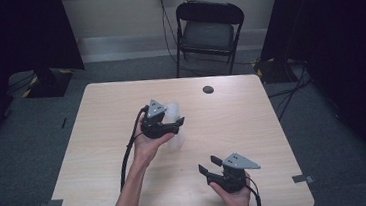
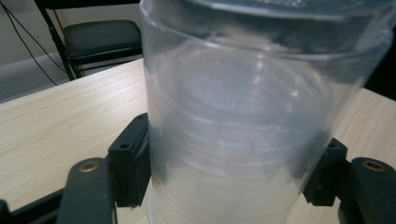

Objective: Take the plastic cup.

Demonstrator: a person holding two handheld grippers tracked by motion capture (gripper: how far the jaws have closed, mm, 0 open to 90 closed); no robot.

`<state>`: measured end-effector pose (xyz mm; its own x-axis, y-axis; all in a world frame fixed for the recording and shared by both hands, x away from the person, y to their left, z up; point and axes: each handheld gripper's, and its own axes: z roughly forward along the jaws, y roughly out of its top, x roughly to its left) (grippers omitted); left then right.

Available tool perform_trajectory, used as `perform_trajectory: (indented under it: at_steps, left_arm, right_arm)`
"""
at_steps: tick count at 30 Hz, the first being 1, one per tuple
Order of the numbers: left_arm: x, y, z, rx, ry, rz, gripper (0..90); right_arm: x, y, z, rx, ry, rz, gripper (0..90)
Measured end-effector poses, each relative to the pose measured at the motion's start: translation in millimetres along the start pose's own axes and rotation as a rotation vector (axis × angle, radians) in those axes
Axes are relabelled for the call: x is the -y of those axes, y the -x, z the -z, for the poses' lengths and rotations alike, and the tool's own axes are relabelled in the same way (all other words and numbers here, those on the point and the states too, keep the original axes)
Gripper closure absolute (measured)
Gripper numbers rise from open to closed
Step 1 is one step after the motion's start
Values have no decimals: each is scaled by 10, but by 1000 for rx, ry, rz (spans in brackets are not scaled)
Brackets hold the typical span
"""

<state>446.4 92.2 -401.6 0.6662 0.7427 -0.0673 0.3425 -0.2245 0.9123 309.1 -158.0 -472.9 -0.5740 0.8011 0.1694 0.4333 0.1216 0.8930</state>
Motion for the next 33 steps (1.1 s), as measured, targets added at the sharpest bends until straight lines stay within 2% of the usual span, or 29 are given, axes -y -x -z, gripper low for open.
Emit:
perform_trajectory:
  at_steps: [6,8,11,12,14,15,18,27,33]
  left_arm:
    - [-76,3,31,-6,33,19,325]
    - [-91,7,51,-13,40,13,329]
    - [-109,1,68,-6,47,26,336]
    - [-114,5,78,5,50,43,339]
    - [-121,8,85,5,51,39,344]
    - [-131,10,91,-12,46,23,345]
    - [-147,-13,116,-11,60,37,352]
    - [-239,12,157,-12,80,18,356]
    - [-249,9,186,5,102,53,358]
  right_arm:
    - [-25,-4,5,-9,10,-6,408]
    - [-32,-16,10,-8,13,-3,408]
    - [-27,-18,9,-10,13,-3,408]
    - [-25,-15,6,-18,14,-12,408]
    - [-22,-11,0,-28,17,-18,409]
    - [-20,-9,-3,-28,14,-14,408]
    - [-10,-13,-5,-29,10,-20,410]
    - [-4,1,-7,-26,12,-20,403]
    - [-7,-3,-13,-28,11,-20,404]
